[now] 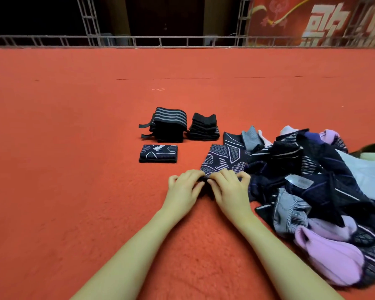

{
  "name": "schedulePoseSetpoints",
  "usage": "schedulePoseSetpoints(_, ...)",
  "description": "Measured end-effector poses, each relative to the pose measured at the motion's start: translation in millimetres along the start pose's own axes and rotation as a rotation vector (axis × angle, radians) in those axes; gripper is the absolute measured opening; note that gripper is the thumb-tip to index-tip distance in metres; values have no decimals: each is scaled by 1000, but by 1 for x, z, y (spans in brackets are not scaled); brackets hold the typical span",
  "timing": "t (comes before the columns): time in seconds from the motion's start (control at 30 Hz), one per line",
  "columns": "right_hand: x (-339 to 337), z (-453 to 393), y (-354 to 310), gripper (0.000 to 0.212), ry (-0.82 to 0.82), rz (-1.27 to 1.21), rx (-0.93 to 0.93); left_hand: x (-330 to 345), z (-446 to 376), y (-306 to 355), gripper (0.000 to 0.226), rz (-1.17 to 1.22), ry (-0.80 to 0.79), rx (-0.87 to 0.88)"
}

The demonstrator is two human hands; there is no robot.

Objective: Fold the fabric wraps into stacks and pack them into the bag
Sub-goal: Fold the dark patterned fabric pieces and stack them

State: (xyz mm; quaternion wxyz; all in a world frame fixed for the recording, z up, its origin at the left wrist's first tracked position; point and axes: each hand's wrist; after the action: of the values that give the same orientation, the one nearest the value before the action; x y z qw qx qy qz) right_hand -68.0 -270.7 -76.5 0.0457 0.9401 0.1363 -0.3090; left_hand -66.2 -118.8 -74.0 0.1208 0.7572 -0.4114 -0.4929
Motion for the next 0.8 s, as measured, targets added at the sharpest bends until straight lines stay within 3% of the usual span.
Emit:
schedulePoseSetpoints(0.23, -9, 2, -46, 17, -84, -181, -103, -41, 32, -30, 30, 28, 45, 15)
schedulePoseSetpoints(0.37, -10, 10, -48, 40, -252, -255, -208, -73, 47, -56, 36, -22, 86, 11)
schedulePoseSetpoints(0.5, -4, 16, -56, 22, -212, -306, -253, -97, 57, -70, 42, -139, 38, 11)
schedulePoseSetpoints(0.7, -4, 10, -98, 45, -190, -339, -247, -108, 72, -56, 64, -73, -30, -147)
schedulePoseSetpoints(0.8, -4, 8, -119, 44, -226, -333, -297, -116, 77, -54, 65, -74, -23, -190)
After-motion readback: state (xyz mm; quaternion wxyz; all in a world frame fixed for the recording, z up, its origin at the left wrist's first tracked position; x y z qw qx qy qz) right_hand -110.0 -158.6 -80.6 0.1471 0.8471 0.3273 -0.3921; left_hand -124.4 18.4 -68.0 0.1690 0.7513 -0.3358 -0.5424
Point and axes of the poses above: each hand's wrist, its own z-axis away from the middle knuckle, its own x-axis out of the palm, y = z × x, and after that the axes turned 11 degrees about z, right-handed
